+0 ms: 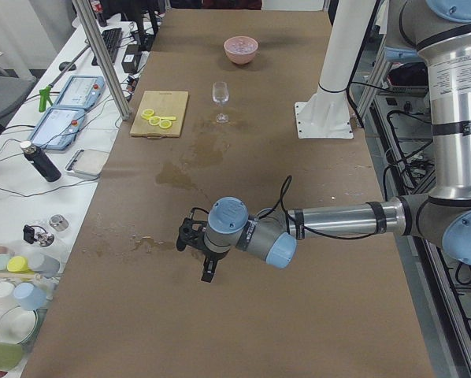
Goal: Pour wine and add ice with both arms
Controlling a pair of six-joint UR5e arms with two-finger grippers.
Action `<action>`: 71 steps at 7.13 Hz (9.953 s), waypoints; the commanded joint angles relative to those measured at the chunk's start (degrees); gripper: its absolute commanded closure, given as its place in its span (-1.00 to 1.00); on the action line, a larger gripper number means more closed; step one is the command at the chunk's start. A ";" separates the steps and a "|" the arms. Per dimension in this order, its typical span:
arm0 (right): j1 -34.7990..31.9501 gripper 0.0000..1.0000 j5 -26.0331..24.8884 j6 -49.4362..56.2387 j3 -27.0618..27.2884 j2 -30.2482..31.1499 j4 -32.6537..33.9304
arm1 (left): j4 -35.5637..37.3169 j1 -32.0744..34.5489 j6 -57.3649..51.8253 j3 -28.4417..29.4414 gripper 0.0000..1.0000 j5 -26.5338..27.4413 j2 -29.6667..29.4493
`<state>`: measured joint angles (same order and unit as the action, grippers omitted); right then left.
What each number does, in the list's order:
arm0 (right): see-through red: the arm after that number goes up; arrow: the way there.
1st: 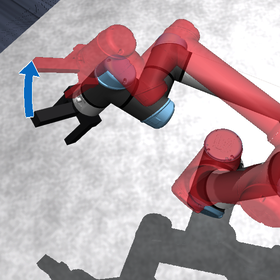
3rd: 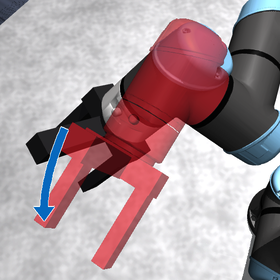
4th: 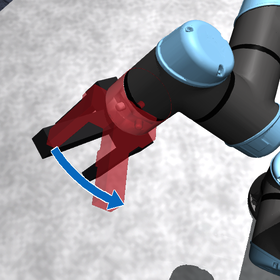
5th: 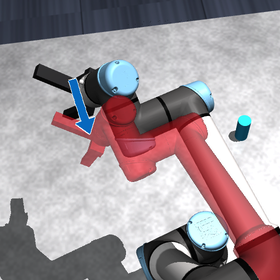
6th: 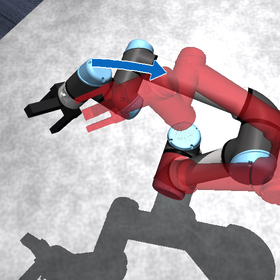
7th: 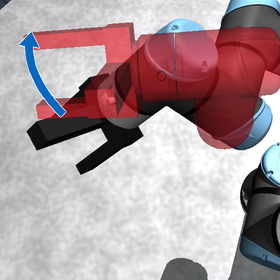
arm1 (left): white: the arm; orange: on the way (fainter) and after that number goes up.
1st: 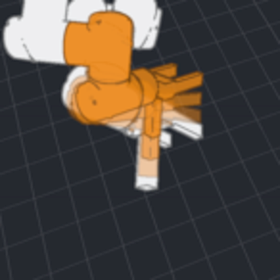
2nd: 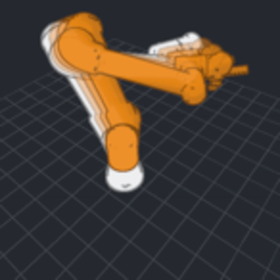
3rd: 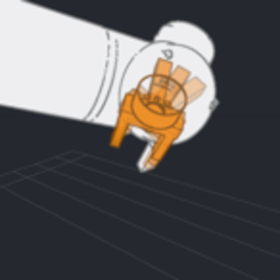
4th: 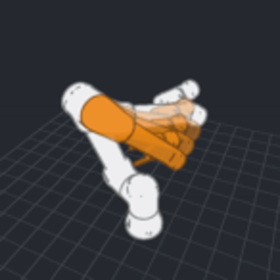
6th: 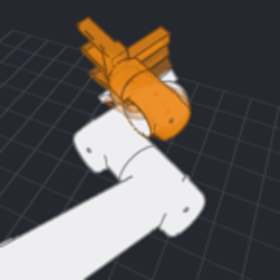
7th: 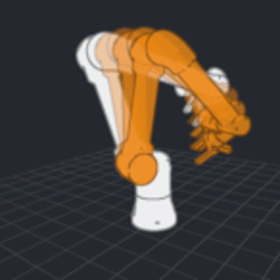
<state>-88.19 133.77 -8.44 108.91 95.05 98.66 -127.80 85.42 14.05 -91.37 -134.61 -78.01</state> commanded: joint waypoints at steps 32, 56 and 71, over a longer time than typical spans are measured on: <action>32.56 -0.38 -8.79 -41.92 -6.52 -5.41 -22.90 | -57.18 -24.06 24.08 30.54 -0.96 18.84 -9.17; 34.76 -0.05 -9.49 -44.47 -5.20 -2.77 -23.16 | -65.38 -28.91 27.96 31.70 -0.23 36.00 -10.05; 28.88 0.49 -8.18 -44.39 1.21 -2.94 -20.11 | -65.82 -28.91 31.48 30.47 1.00 36.26 -15.05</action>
<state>-57.90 125.52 -53.14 108.97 92.25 76.88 -193.74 56.51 45.41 -60.74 -98.24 -91.68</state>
